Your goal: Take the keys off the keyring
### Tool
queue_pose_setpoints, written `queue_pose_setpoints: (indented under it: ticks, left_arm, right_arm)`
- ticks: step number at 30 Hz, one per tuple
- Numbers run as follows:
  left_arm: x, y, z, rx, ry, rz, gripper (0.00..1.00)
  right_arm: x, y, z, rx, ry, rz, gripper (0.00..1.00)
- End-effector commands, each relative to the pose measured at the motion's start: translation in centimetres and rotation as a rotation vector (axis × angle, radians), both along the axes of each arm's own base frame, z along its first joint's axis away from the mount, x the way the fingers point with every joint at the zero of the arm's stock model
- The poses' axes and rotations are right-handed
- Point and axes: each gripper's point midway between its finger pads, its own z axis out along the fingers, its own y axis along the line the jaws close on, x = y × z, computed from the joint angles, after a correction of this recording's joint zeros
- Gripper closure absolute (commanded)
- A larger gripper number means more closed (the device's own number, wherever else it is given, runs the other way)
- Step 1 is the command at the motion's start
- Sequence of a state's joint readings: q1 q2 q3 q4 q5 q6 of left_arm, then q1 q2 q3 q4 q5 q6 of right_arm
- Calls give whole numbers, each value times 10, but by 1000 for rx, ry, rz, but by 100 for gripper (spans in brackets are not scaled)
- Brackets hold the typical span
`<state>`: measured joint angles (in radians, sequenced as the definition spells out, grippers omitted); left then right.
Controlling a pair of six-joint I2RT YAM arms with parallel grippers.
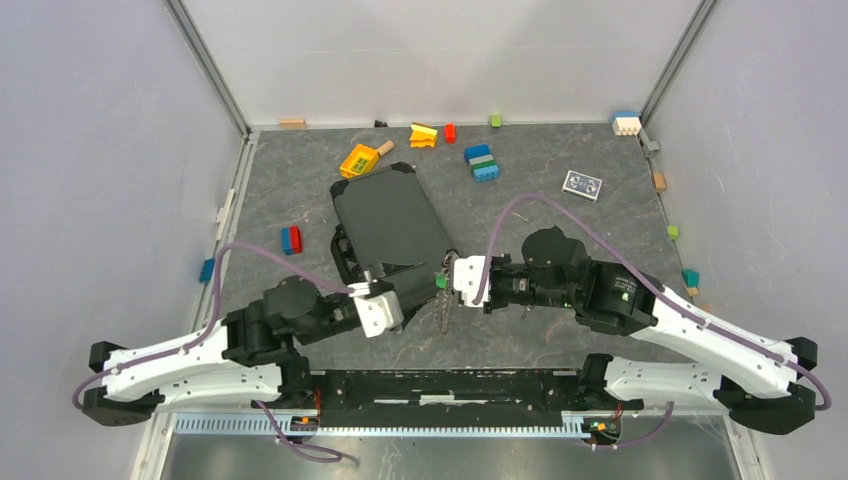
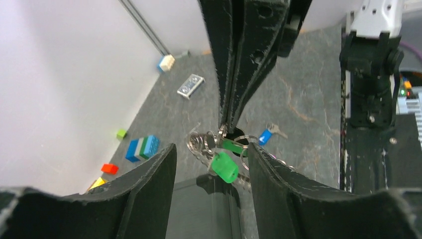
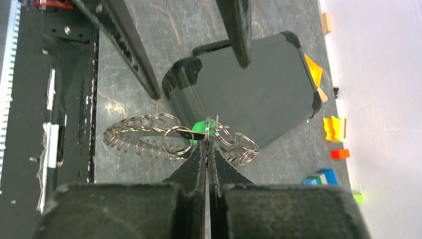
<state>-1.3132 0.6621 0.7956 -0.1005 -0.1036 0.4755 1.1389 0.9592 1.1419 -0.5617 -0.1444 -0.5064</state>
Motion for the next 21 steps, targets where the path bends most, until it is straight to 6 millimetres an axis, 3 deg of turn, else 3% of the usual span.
queue_pose_setpoints:
  ticks: [1,7,21]
  left_arm:
    - [4,-7,-16,93,51,23,39]
    - [6,-20,-18,95,47,10,47]
    - [4,-34,-10,83,28,-21,51]
  right_arm:
    - [5,-8,15,-31,-24,-31,100]
    - [1,-5,15,-39,-5,-8,100]
    - [-6,-1,3,-54,16,34,100]
